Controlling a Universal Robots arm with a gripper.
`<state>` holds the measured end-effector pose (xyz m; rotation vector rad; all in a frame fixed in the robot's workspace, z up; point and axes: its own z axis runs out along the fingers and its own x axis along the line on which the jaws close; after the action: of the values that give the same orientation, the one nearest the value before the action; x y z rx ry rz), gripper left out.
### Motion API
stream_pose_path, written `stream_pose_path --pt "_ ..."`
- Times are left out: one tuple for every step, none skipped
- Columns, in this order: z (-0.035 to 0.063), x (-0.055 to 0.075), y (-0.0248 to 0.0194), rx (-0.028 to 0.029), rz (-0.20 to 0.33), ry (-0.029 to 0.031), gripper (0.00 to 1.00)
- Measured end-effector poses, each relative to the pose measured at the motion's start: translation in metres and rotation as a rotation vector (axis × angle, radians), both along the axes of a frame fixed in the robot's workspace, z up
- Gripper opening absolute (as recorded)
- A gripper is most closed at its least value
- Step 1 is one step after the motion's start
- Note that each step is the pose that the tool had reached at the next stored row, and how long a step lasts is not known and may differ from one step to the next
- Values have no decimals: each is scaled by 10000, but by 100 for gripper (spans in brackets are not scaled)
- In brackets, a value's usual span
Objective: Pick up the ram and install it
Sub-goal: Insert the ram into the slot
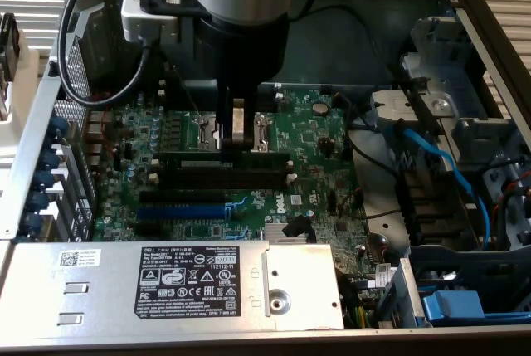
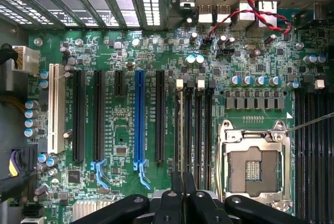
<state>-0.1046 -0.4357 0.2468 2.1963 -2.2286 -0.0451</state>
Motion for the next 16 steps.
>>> stream_pose_path --pt "-6 0 0 -15 0 -1 12" --pt "-9 -1 4 -39 -2 1 12" --pt "-11 -1 9 -56 -2 2 12" --pt "-13 0 13 -67 0 2 12" --pt "-15 0 16 -78 0 0 12" --pt "-17 0 17 -90 1 0 12" --pt "-23 0 18 -119 0 1 12" --pt "-27 0 19 -133 0 1 12" --pt "-30 0 20 -144 0 1 12" --pt "-32 -1 25 -154 -1 1 12" --pt "-34 -1 32 -160 -1 0 12" --pt "-34 0 42 -169 0 -1 12" --pt "-34 0 52 -182 0 -3 12" --pt "-34 0 61 -203 0 -8 12" --pt "-35 0 66 -234 0 -13 12" --pt "-35 -1 70 -276 0 -23 12"
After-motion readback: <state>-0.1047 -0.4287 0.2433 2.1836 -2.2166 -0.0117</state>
